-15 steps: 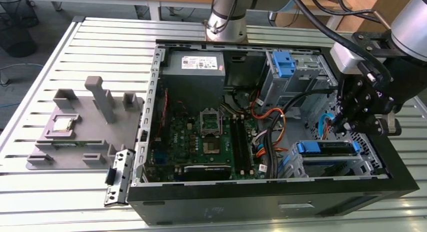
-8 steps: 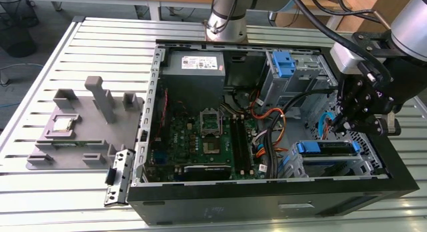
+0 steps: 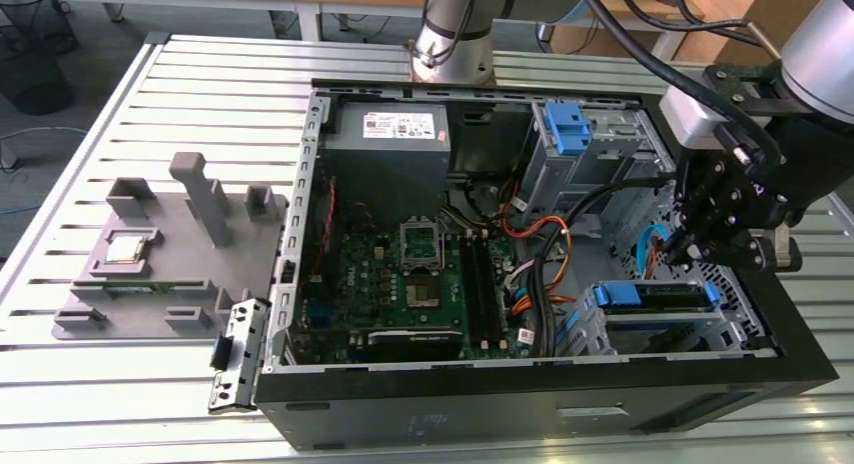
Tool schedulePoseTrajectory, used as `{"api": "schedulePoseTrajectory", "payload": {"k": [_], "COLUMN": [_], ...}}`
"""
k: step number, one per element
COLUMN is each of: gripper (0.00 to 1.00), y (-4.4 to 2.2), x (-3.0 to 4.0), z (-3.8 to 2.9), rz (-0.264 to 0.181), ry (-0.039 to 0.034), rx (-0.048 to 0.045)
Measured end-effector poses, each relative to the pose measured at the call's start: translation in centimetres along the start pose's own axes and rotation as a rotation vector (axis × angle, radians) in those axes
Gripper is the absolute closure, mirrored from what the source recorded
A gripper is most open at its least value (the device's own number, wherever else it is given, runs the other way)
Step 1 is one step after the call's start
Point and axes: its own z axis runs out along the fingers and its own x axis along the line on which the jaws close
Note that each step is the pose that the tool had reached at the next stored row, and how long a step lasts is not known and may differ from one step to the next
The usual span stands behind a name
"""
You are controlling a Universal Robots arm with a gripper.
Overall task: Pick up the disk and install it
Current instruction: 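Insert the first disk wire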
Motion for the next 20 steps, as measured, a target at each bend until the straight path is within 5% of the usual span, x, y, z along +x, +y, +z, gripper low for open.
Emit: {"api": "schedulePoseTrajectory", "payload": {"k": [14,20], "gripper": [0.84,0.84], "y": [0.05,0.43], "x": [0.42,0.58], "z": [-0.04,-0.04], "rz": [0.000,-0.001], "ry": [0.0002,-0.0007], "rx": [0.0046,0.0148]}}
